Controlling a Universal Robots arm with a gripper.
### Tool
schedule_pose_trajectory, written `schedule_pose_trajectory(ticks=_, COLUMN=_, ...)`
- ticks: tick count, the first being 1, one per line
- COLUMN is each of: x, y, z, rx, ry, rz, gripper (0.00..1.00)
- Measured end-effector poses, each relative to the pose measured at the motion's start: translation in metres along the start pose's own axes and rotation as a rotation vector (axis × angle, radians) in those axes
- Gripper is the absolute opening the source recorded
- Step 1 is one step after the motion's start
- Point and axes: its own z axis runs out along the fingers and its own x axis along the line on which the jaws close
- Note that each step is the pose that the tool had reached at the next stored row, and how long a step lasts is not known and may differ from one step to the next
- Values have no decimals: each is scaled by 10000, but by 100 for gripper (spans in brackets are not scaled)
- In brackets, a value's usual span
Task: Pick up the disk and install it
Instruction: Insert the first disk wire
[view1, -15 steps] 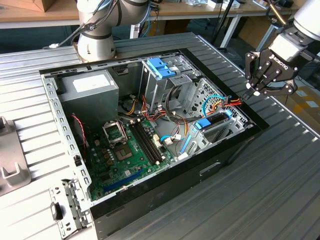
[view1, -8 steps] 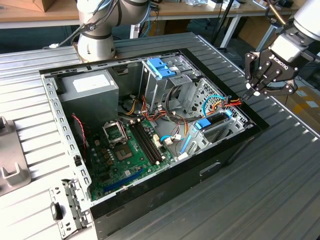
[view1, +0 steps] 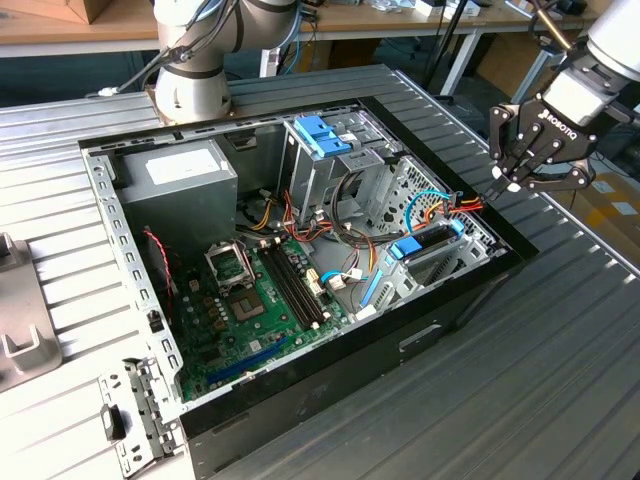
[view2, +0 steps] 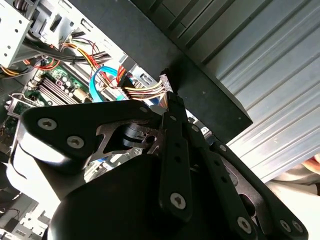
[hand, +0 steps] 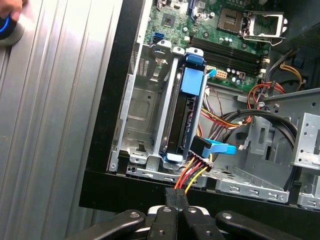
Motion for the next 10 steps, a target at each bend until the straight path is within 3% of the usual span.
schedule_pose_trajectory(ticks=10, x=0, y=0, z=0, rx=-25, ry=6, rz=-265, gripper=10)
